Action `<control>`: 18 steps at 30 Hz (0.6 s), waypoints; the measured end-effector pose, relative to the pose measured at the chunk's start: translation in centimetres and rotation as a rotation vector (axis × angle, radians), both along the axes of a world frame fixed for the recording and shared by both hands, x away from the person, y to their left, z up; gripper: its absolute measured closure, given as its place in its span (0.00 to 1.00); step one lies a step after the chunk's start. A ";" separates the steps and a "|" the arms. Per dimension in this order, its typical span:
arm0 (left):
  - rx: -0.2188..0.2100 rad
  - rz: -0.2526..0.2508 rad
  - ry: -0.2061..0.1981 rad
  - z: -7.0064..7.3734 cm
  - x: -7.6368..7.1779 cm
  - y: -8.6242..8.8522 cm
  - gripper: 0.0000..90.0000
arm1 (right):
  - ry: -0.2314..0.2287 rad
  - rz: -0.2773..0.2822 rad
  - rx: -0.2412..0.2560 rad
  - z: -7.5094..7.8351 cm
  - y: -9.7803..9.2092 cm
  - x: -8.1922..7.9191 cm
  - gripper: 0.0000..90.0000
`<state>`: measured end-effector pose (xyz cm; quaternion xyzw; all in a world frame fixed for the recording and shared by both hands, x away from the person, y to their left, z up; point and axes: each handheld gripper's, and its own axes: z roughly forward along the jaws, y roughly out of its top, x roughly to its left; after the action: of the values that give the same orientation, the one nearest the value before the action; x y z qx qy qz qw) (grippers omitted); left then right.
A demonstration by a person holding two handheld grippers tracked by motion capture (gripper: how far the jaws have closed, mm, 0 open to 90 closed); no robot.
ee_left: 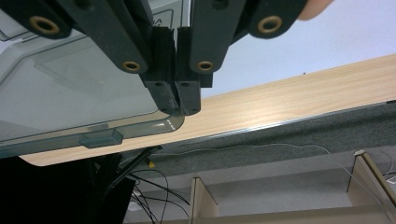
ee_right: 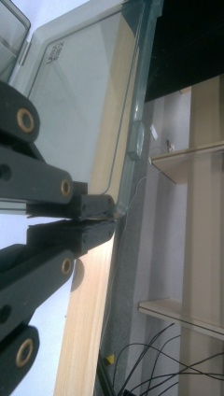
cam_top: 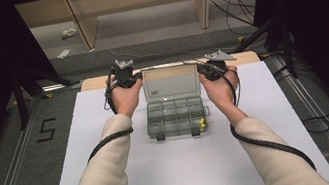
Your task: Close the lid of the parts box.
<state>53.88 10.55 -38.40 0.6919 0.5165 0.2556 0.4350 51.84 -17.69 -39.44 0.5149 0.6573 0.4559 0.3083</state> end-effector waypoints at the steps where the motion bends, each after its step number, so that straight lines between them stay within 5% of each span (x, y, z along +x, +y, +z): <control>1: 0.005 -0.002 0.000 0.0 -0.1 0.0 0.98 | 0.000 0.000 0.000 0.0 0.0 -0.1 0.97; 18: 0.014 -0.011 -0.026 0.0 -1.4 0.1 0.98 | -0.011 0.014 -0.014 0.1 -0.1 -1.3 0.97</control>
<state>52.45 10.65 -38.38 0.6944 0.5051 0.2659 0.4381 50.56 -17.76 -39.36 0.5056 0.6625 0.4560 0.3123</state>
